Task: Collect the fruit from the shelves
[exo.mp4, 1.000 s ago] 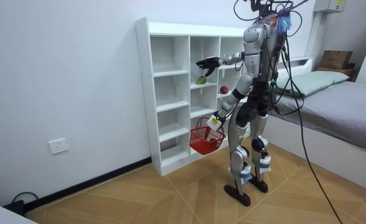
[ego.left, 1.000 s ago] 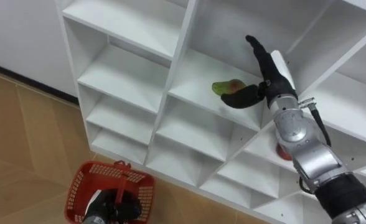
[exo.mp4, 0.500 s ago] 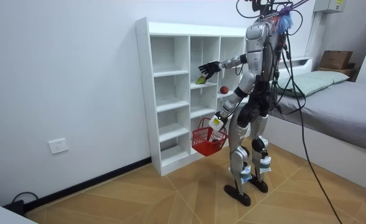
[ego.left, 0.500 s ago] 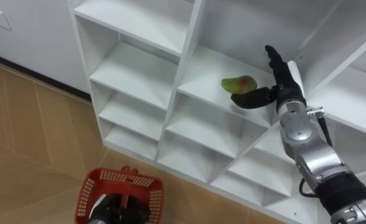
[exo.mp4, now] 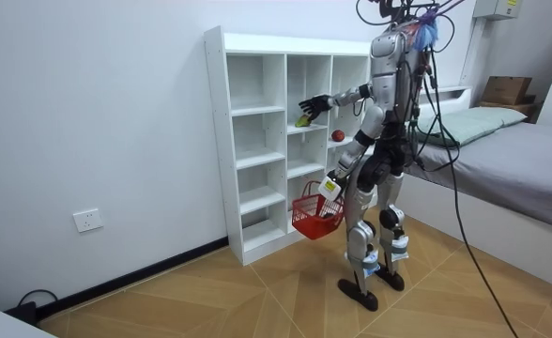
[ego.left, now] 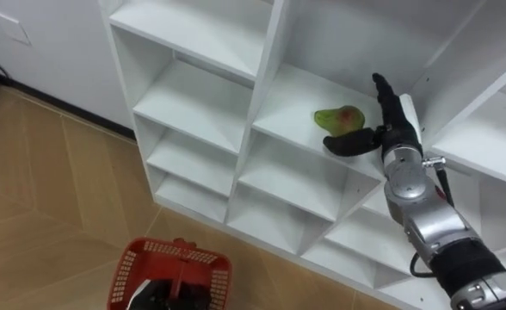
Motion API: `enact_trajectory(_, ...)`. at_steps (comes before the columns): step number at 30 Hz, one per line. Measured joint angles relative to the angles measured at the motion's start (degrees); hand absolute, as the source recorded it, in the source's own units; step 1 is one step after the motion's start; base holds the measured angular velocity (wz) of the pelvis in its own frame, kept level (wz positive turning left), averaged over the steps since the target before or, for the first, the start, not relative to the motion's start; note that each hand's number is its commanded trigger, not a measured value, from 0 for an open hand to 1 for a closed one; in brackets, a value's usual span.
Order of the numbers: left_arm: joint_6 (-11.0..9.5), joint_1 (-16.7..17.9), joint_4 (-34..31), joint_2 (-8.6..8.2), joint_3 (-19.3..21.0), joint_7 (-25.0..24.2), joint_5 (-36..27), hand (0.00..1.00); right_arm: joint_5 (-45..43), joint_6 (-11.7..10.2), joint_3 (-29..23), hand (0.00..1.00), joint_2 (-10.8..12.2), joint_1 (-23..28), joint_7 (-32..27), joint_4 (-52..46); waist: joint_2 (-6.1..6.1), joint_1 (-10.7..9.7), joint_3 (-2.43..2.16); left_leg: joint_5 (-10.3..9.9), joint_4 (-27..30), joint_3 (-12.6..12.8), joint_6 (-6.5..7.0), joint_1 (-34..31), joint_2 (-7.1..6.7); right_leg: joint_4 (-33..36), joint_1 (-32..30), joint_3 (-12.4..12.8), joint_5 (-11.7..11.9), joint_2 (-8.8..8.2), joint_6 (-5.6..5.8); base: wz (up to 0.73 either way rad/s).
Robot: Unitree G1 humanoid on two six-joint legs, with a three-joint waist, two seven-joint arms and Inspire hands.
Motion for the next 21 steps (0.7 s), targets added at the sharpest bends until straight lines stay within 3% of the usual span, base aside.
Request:
enact_trajectory(8, -0.12, -0.35, 0.26, -0.37, -0.76, -0.02, -0.04, 1.00, 0.05, -1.77, -0.46, 0.00, 0.22, -2.77, -1.76, 4.59, 0.55, -0.06, -0.02, 0.09, 0.31, 0.05, 0.08, -1.93, 0.00, 0.11, -1.22, -0.55, 0.03, -0.04, 0.02, 0.03)
enact_trajectory(14, -0.26, -0.62, 0.28, -0.12, -3.13, 0.48, -4.44, 1.00, -0.04, -2.13, -0.42, 0.00, 0.25, -3.70, -1.70, 7.57, 1.76, 0.17, 0.01, 0.64, -0.05, 0.63, 0.40, -2.52, -0.39, 0.25, -2.32, -0.45, 0.01, -0.65, 0.11, 0.01)
enact_trajectory(21, -1.28, -1.15, 1.73, -0.06, -4.09, 0.50, -4.44, 1.00, 0.60, -2.21, -0.51, 0.00, 0.30, -3.72, 0.66, 9.17, 1.85, -0.01, 0.08, 0.81, -0.28, 0.58, 0.65, -2.71, -0.83, 1.06, -2.94, -0.29, -0.28, -1.36, 0.60, 0.00)
